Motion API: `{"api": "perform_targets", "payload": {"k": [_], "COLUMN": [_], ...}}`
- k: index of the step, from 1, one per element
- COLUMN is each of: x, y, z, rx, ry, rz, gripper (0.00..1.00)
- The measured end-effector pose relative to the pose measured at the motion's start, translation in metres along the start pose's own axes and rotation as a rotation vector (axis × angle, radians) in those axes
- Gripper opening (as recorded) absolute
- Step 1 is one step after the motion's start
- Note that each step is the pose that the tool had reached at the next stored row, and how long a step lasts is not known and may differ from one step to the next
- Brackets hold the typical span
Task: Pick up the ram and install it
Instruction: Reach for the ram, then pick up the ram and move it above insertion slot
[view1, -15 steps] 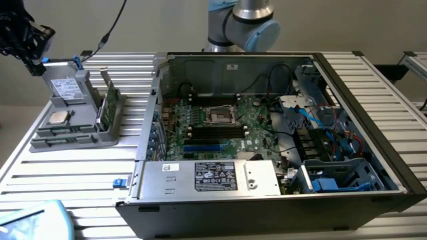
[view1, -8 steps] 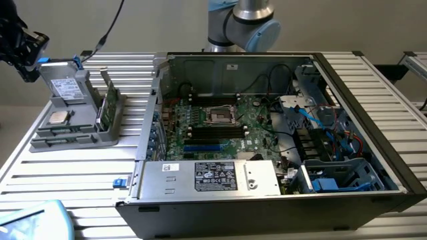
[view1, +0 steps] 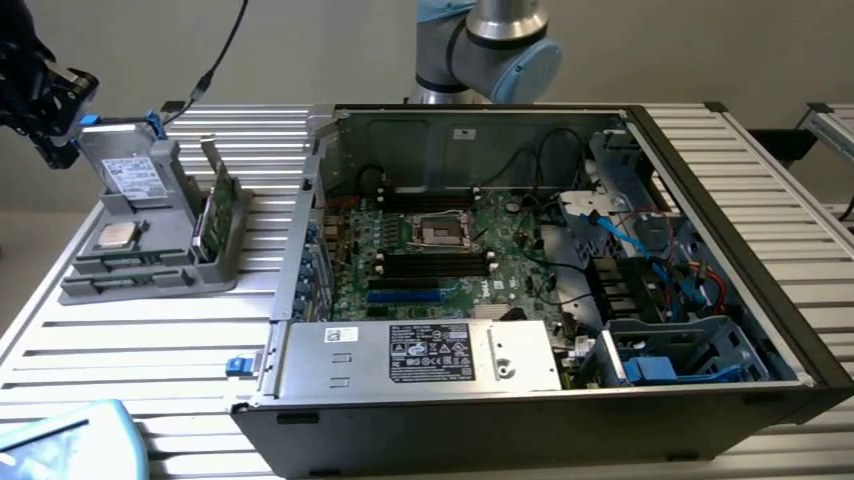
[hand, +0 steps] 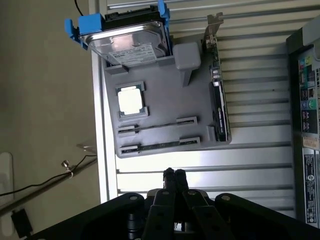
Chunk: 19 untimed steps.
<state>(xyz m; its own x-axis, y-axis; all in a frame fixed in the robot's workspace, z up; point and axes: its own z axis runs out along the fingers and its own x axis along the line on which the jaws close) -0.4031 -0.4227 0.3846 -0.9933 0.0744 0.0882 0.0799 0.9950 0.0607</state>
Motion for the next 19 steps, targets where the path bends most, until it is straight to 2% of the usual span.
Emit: {"api": "perform_targets", "payload": {"k": [15,19], "x": [0.0,-0.0001], "y": [0.0,-0.0001], "z": [0.0001,0.0002], "rx": [-0.0005,0.0038], "ry": [0.0001,0.0041], "rz": [-0.002,-0.066], "gripper": [0.11,0.11]}}
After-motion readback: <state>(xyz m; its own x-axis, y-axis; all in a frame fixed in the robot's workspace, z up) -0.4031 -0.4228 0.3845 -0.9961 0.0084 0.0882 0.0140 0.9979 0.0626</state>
